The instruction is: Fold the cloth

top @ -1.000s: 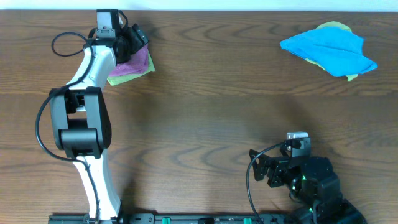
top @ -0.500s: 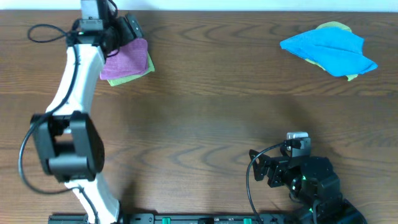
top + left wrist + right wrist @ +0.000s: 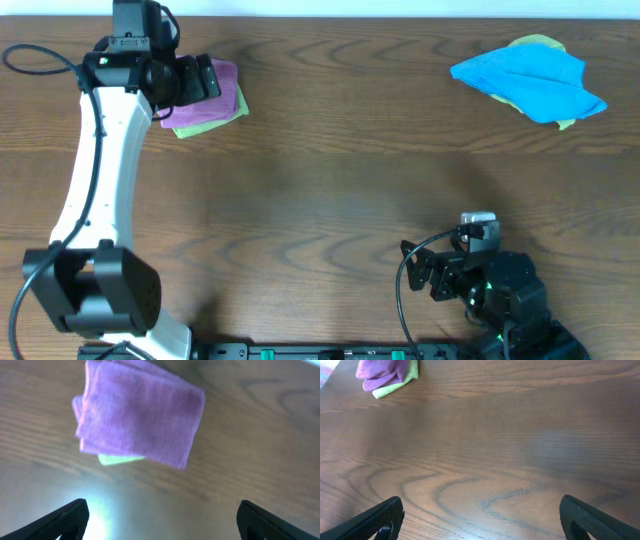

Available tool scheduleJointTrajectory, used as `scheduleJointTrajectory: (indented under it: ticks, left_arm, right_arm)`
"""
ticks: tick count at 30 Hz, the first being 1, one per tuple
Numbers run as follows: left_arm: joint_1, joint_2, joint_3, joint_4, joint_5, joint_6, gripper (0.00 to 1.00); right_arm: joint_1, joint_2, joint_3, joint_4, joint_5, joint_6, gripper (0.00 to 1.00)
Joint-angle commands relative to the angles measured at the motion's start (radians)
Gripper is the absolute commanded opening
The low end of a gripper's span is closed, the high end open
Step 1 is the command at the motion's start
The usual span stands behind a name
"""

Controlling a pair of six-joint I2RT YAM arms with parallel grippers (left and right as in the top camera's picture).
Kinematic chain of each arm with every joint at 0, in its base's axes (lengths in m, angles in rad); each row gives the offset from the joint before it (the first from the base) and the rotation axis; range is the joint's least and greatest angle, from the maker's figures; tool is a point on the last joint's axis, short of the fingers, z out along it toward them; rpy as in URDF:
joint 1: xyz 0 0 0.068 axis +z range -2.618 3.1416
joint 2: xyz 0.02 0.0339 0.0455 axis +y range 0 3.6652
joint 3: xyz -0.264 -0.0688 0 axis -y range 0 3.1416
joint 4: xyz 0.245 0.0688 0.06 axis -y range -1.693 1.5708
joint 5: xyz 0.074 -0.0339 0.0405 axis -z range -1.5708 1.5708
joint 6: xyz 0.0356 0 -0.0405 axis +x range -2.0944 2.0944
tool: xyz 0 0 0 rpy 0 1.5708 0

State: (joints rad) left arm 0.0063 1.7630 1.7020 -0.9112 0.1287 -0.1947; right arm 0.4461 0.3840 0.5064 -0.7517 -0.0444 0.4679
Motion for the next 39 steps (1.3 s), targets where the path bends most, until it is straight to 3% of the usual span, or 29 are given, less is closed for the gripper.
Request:
scheduleJointTrajectory:
  ticks: [1, 15, 22, 39]
  left_arm:
    - [-0.007, -0.052, -0.003, -0.042, -0.058, 0.045, 0.95]
    - [-0.008, -0.101, -0.003, -0.223, 0.021, 0.031, 0.95]
    - [-0.007, -0.207, -0.028, -0.291, 0.018, 0.059, 0.95]
    - [-0.007, -0.88, -0.871, 0.241, 0.003, 0.061, 0.95]
  right_arm:
    - [-0.009, -0.006, -0.003, -0.002, 0.011, 0.018, 0.99]
    - [-0.009, -0.006, -0.003, -0.002, 0.011, 0.018, 0.99]
    - [-0.009, -0.006, -0.003, -0.002, 0.011, 0.018, 0.99]
    - [-0.009, -0.006, -0.003, -0.002, 0.011, 0.018, 0.99]
